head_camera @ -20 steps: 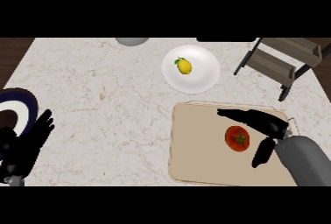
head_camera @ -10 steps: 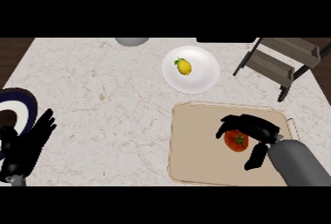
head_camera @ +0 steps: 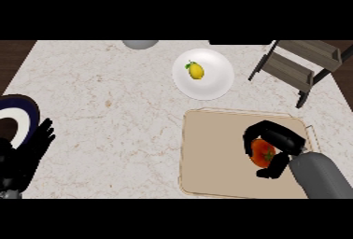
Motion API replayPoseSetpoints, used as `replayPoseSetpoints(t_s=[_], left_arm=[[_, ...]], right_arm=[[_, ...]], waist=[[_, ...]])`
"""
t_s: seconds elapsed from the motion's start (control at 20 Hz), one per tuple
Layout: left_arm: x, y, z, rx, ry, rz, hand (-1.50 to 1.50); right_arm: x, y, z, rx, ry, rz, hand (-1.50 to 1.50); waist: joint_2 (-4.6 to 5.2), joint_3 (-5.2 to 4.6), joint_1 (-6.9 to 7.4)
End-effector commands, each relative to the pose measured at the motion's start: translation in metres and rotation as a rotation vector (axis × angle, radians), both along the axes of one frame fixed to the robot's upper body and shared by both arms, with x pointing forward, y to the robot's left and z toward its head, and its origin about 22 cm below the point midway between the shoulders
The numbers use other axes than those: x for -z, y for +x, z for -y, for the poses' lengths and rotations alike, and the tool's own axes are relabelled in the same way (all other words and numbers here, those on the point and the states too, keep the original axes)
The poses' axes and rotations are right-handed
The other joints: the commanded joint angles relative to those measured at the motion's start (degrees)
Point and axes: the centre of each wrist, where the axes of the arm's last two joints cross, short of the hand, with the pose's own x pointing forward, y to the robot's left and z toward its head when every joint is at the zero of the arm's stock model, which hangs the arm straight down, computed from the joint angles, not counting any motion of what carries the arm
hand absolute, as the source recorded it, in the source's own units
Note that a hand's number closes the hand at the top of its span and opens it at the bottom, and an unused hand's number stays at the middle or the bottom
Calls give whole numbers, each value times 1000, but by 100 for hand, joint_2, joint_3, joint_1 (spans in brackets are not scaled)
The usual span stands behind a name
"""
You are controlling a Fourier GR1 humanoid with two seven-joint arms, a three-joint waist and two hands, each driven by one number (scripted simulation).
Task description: Pick the tomato from the tray and place it in the tiered basket
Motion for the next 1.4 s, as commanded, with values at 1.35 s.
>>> replayPoseSetpoints(t_s=[1.35], left_arm=[[-8,23,18,63,2,8,0]], right_arm=[[-381,96,-235,1777,-274,522,150]], waist=[[59,-15,424]])
